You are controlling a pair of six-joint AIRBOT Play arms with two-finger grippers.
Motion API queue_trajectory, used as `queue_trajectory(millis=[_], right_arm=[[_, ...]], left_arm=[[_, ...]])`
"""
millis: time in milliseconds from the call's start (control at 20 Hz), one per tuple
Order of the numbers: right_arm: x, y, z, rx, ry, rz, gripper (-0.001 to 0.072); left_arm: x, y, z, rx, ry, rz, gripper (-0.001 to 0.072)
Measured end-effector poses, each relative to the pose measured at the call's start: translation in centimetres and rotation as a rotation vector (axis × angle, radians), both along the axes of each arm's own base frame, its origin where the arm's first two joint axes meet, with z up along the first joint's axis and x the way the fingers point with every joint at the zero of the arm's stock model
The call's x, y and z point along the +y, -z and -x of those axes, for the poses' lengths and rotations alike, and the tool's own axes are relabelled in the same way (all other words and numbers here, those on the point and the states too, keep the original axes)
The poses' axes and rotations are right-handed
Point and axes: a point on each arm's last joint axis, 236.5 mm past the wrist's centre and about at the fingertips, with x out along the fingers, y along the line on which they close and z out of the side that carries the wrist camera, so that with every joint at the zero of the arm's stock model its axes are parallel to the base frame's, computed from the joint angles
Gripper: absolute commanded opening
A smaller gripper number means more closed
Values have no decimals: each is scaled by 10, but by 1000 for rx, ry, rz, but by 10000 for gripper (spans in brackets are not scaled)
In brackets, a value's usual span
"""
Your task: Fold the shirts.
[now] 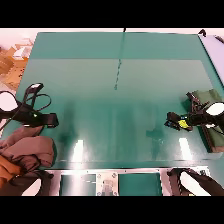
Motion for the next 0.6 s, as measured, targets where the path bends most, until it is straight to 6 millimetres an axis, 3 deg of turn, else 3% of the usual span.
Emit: queue_trajectory(millis=[200,400,450,500,600], right_arm=[[0,0,0,0,0,0,23],[0,0,0,0,0,0,23],[0,0,0,0,0,0,23],[0,0,0,0,0,0,23],[0,0,0,0,0,0,23]], left_arm=[[63,13,16,63,-29,-242,720],[87,55,68,246,-46,-313,720],[89,65,80,278,-43,-321,467],[91,74,87,293,-38,-326,28],[94,82,91,298,-32,-336,22]])
